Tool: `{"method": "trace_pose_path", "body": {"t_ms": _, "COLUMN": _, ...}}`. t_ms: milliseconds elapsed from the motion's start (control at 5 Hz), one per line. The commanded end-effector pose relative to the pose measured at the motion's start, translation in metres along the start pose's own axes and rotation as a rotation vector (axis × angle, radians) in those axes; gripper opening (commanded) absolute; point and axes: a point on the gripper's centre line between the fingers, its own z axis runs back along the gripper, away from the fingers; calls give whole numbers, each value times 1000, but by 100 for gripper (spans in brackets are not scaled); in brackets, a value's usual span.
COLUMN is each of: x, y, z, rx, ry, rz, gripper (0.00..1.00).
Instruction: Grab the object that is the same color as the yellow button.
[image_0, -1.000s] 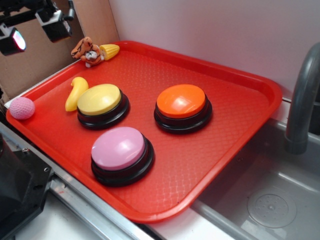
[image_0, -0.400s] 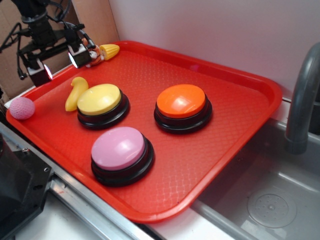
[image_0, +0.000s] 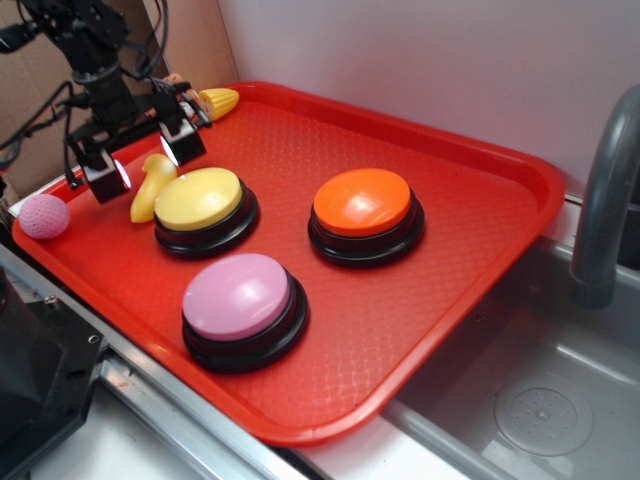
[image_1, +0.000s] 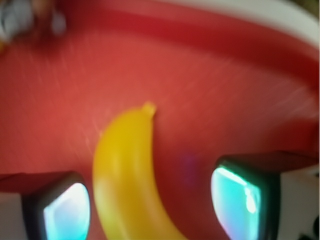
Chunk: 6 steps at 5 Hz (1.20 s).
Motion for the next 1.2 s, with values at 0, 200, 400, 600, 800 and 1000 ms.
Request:
{"method": "trace_pose_path", "body": {"t_ms": 0, "x": 0, "y": 4, "z": -6, "rx": -31, "ry": -34, "rz": -10, "gripper": 100}}
{"method": "trace_pose_path", "body": {"t_ms": 200, "x": 1, "y": 5, "z": -1, "rx": -38, "ry": -50, "rz": 0, "gripper": 0}}
{"method": "trace_pose_path", "body": {"t_ms": 400, "x": 1, "y": 3, "z": 11, "rx": -35, "ry": -58, "rz": -52, "gripper": 0}}
{"method": "trace_pose_path", "body": {"t_ms": 600, "x": 1, "y": 2, "z": 35, "rx": -58, "ry": -82, "rz": -117, "gripper": 0}}
{"method": "trace_pose_path", "body": {"t_ms": 800, "x": 2, "y": 1, "z": 64, "rx": -107, "ry": -80, "rz": -229, "gripper": 0}}
{"method": "trace_pose_path", "body": {"t_ms": 1000, "x": -3, "y": -2, "z": 92, "rx": -126, "ry": -24, "rz": -385, "gripper": 0}}
